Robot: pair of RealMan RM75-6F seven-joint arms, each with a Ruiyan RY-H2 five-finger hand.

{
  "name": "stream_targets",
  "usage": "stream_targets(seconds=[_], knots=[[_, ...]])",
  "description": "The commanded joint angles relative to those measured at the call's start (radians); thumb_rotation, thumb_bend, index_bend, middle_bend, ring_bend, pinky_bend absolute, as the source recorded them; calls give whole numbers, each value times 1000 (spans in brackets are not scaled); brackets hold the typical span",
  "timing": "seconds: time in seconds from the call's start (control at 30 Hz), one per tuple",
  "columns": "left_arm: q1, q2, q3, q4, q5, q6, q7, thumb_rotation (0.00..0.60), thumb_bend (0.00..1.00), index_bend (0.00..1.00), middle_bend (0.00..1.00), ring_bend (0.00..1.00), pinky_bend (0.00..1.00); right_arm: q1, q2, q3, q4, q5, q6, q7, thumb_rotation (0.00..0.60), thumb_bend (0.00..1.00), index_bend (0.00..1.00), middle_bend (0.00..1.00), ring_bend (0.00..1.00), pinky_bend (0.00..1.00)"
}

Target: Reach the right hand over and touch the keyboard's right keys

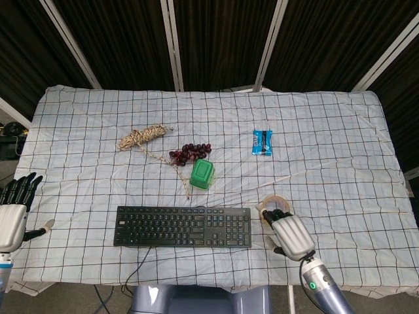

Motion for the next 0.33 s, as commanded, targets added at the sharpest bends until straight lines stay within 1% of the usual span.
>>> stream_targets(seconds=[0.03, 0.07, 0.17, 0.23, 0.33], knots=[[1, -1, 2, 1, 5, 3, -2, 600, 144, 0, 0, 0, 0, -60, 84, -49, 82, -119, 93, 118, 600, 272, 27, 25, 1, 130], [1, -1, 3, 1, 8, 4, -3, 600, 145, 0, 0, 0, 0, -76, 99, -57, 115, -144, 121, 141, 600, 249, 10, 4, 0, 81], [2, 1, 8, 2, 17, 3, -7, 600, 144, 0, 0, 0, 0, -113, 116, -60, 185, -174, 182, 186, 600, 198, 0, 0, 0, 3], [1, 2, 11, 3, 21, 1, -7, 600, 135, 0, 0, 0, 0, -128, 120, -49, 202, -164, 205, 200, 600, 178, 0, 0, 0, 0], [-1, 8, 18, 2, 29, -6, -11, 600, 122, 0, 0, 0, 0, -152, 110, -15, 243, -153, 255, 246, 600, 150, 0, 0, 0, 0]])
